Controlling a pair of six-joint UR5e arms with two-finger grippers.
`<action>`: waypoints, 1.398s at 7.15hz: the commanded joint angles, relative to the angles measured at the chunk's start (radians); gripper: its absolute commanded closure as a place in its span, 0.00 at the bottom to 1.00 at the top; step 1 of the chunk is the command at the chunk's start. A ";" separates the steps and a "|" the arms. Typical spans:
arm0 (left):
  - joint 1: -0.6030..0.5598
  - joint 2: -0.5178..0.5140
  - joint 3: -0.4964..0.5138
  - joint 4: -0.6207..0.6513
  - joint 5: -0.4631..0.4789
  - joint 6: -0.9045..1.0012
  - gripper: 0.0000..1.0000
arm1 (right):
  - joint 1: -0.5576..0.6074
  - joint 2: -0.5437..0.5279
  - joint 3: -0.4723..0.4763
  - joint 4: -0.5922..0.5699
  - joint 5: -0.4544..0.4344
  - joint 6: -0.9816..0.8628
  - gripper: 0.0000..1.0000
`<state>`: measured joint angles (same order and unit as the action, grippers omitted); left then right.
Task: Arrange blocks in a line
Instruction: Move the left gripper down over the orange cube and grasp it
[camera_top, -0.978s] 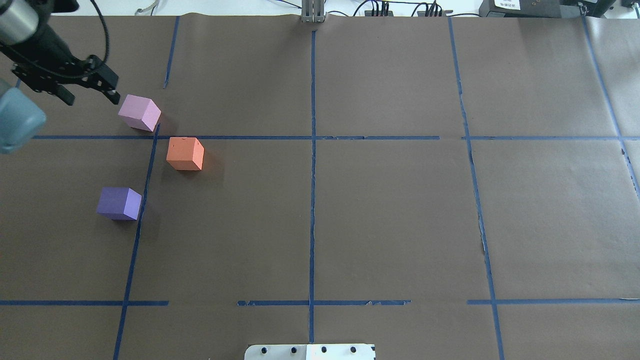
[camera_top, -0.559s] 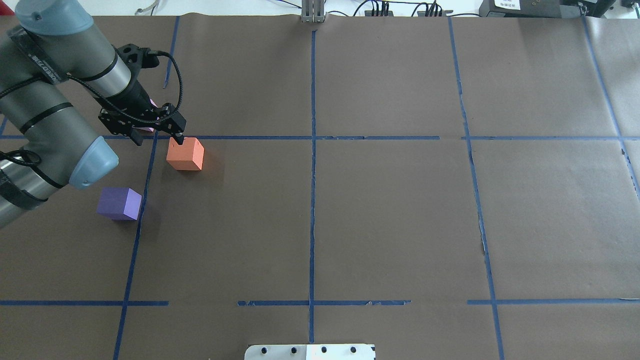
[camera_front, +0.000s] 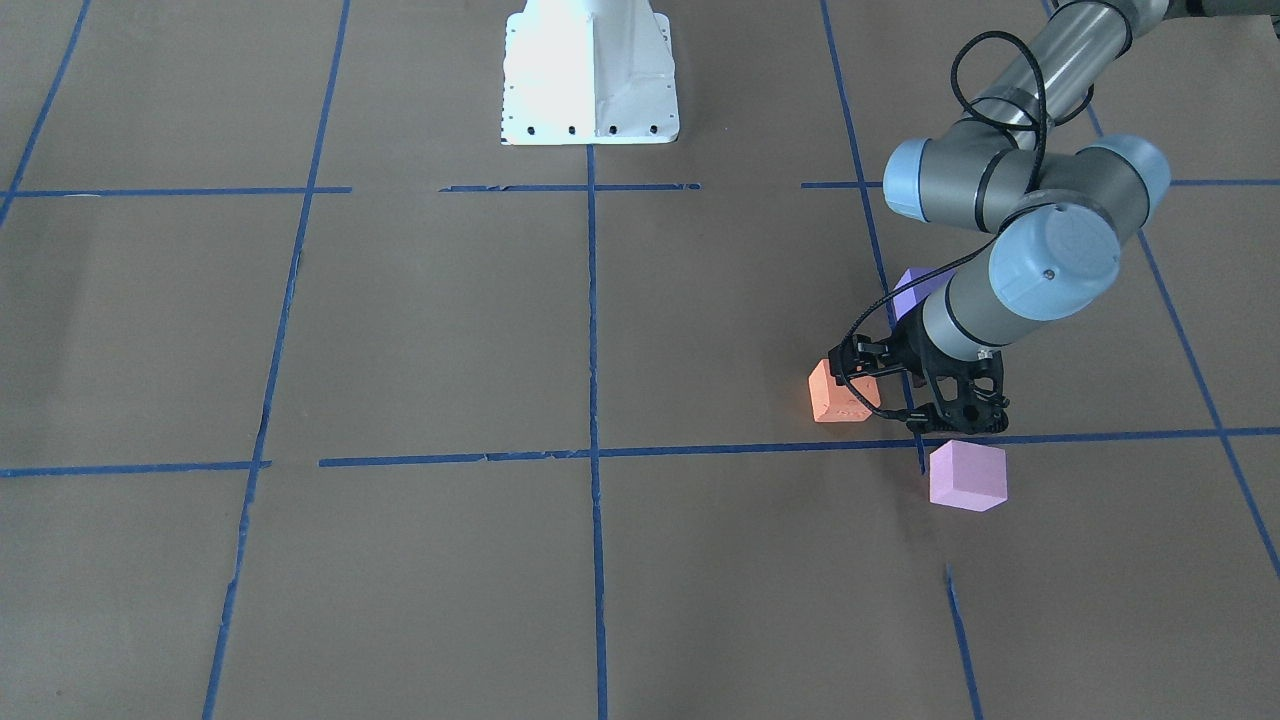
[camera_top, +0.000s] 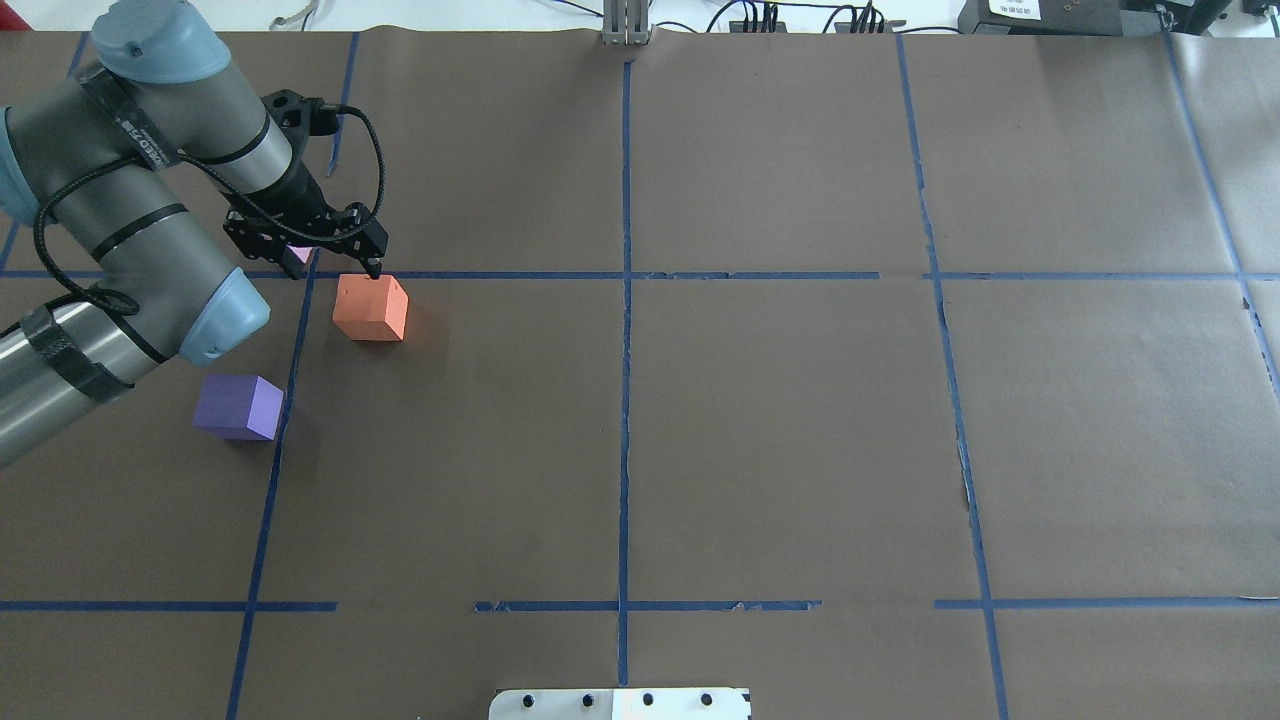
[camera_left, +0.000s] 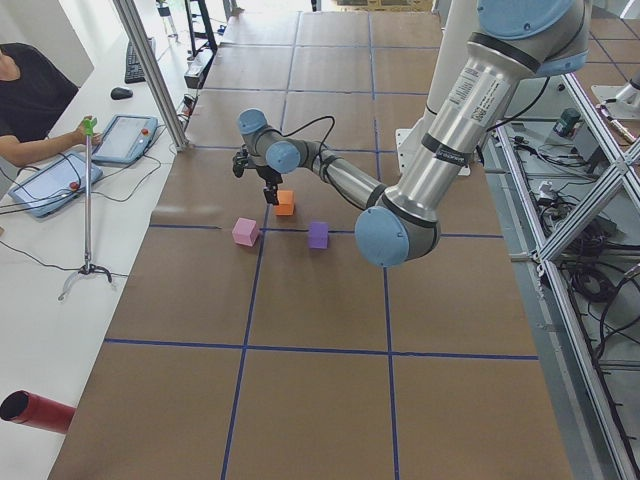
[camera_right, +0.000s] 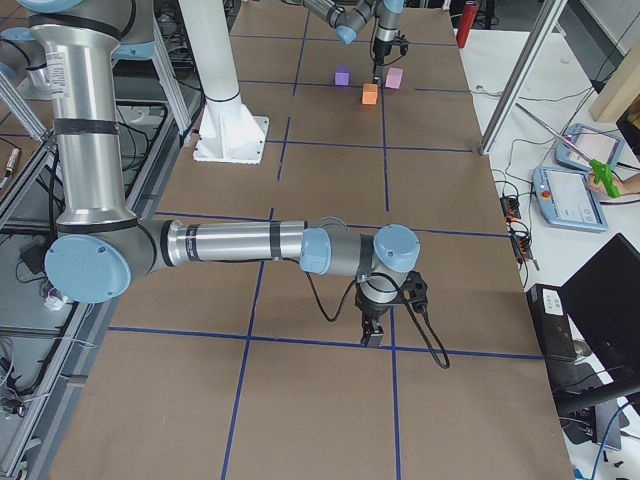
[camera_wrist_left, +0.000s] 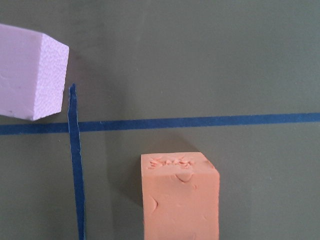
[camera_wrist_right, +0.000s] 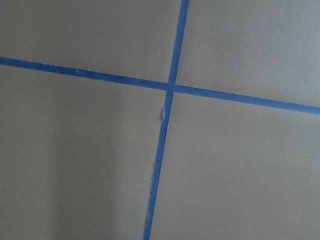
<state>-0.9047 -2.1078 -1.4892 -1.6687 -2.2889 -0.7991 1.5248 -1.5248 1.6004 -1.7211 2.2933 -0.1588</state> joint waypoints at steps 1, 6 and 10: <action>0.009 -0.021 0.035 -0.011 0.005 -0.012 0.00 | 0.000 0.000 0.000 0.000 0.000 -0.001 0.00; 0.059 -0.023 0.052 -0.046 0.042 -0.072 0.00 | 0.000 0.000 0.000 0.000 0.000 -0.001 0.00; 0.075 -0.021 0.079 -0.080 0.058 -0.081 0.00 | 0.000 0.000 0.000 0.000 0.000 0.001 0.00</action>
<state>-0.8346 -2.1286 -1.4159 -1.7441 -2.2426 -0.8798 1.5248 -1.5248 1.6004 -1.7211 2.2933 -0.1591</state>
